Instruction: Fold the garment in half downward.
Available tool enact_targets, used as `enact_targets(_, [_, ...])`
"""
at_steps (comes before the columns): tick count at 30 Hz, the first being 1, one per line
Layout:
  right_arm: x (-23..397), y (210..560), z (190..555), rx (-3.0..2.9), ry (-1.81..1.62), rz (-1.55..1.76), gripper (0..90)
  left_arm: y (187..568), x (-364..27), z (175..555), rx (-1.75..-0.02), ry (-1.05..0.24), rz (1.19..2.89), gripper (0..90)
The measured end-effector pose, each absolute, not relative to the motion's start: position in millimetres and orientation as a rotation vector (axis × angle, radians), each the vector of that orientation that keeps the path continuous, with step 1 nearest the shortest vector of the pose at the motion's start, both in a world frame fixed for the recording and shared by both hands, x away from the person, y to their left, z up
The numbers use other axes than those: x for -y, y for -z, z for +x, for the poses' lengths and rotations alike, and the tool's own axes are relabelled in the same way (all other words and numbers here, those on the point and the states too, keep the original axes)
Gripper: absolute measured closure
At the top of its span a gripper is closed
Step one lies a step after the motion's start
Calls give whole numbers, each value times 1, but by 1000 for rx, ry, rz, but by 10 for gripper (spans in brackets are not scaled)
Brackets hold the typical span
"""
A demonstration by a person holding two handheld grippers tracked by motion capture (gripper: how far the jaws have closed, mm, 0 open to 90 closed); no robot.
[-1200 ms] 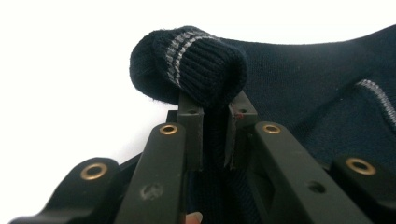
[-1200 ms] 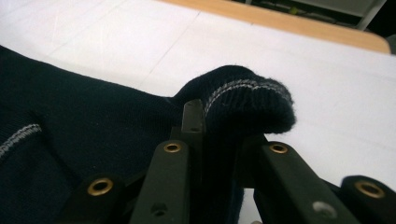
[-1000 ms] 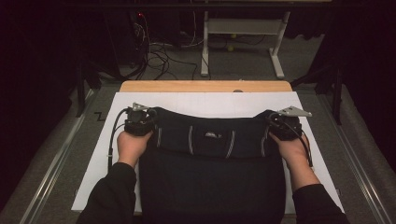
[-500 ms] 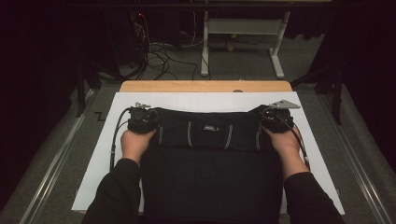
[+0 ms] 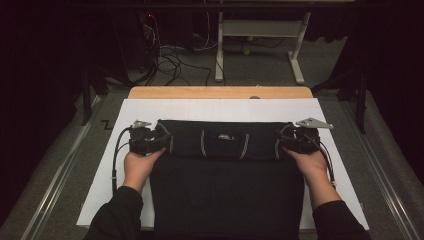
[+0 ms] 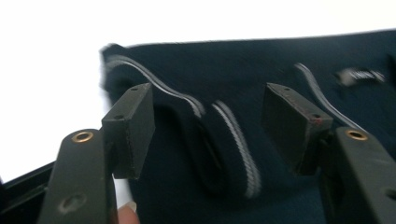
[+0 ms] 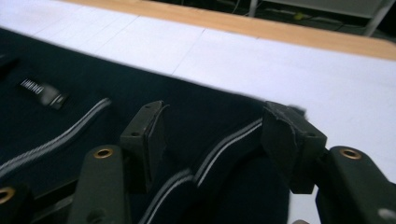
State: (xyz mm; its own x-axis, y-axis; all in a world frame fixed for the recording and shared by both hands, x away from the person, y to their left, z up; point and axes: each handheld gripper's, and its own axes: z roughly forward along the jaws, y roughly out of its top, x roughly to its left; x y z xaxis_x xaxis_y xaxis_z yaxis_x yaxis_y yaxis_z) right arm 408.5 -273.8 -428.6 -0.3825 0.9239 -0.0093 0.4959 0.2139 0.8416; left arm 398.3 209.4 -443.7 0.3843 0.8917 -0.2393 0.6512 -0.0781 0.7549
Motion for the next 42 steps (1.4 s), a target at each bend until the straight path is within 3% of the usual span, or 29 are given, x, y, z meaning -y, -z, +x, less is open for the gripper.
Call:
enact_targets(10, [268,457,388,-2068,-1053,1325,419,466,-186,396,-1296,-323,1939,343])
enact_targets(12, [267,464,387,-2099,-1018,1334,442,472,-183,395,-1288,-312,1956,398])
enact_targets(14, [265,467,385,-2121,-994,1336,483,475,-180,392,-1285,-349,1967,433])
enact_targets(15, [265,466,385,-2128,-986,1336,524,474,-180,392,-1288,-355,1973,500])
enact_targets(20, [259,464,380,-2174,-980,1286,770,470,-179,388,-1289,-375,1976,614])
enact_targets(23, [258,459,376,-2170,-994,1263,778,462,-180,380,-1272,-391,1934,662])
enact_targets(32, [267,437,362,-2089,-1099,1222,777,436,-182,357,-1179,-445,1919,663])
enact_targets(42, [274,428,331,-2079,-1159,1166,777,439,-187,322,-1146,-435,1929,661])
